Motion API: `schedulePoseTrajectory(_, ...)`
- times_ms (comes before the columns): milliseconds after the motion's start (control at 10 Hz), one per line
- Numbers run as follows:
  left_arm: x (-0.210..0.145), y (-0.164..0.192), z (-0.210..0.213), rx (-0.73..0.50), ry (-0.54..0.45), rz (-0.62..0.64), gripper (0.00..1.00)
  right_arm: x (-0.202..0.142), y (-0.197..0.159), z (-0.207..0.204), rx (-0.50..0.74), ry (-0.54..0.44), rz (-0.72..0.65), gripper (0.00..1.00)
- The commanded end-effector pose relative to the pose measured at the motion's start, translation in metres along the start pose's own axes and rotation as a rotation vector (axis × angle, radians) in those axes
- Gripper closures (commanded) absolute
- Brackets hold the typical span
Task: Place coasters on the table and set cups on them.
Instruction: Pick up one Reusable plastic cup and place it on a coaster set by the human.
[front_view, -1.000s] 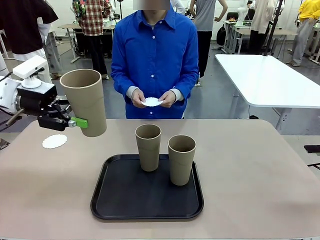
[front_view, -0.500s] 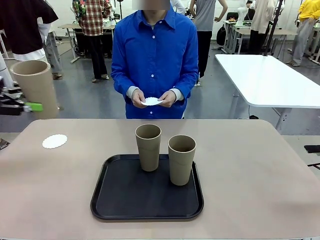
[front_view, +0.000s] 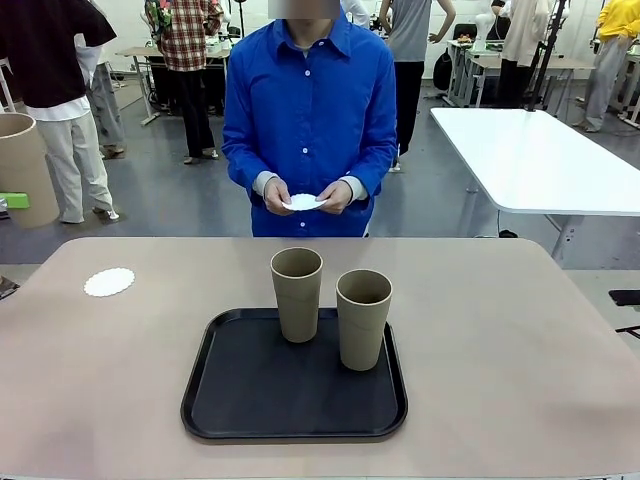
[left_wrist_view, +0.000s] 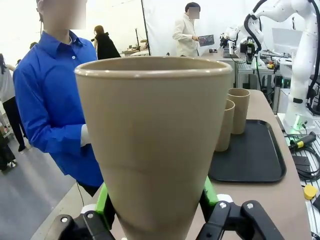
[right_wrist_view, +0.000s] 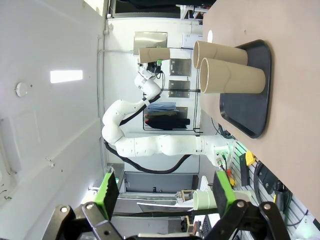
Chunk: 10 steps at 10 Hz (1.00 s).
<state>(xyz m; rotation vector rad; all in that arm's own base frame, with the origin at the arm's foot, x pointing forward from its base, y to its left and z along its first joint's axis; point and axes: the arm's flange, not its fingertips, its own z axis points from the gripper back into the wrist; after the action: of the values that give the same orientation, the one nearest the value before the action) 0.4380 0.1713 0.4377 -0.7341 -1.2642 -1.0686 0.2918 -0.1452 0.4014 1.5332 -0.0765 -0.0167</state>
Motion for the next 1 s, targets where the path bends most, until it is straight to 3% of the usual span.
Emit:
schedulePoseTrajectory(0,0.006,-0.003,0.000,-0.003,0.007,-0.020,0.17,0.001,0.001,0.000,0.012,-0.001,0.006,0.00)
schedulePoseTrajectory(400,0.002,0.000,0.000,-0.001,0.001,-0.005,0.17,0.001,0.001,0.000,0.012,-0.001,0.006,0.00)
schedulePoseTrajectory(500,-0.007,0.035,-0.015,0.044,-0.008,0.058,0.17,0.001,0.001,0.000,0.012,-0.001,0.006,0.00)
schedulePoseTrajectory(700,-0.027,0.089,-0.038,0.017,-0.034,0.143,0.17,0.001,0.001,0.000,0.012,-0.001,0.006,0.00)
schedulePoseTrajectory(900,-0.053,0.120,-0.049,-0.001,-0.042,0.191,0.17,0.001,0.001,0.000,0.012,-0.001,0.006,0.00)
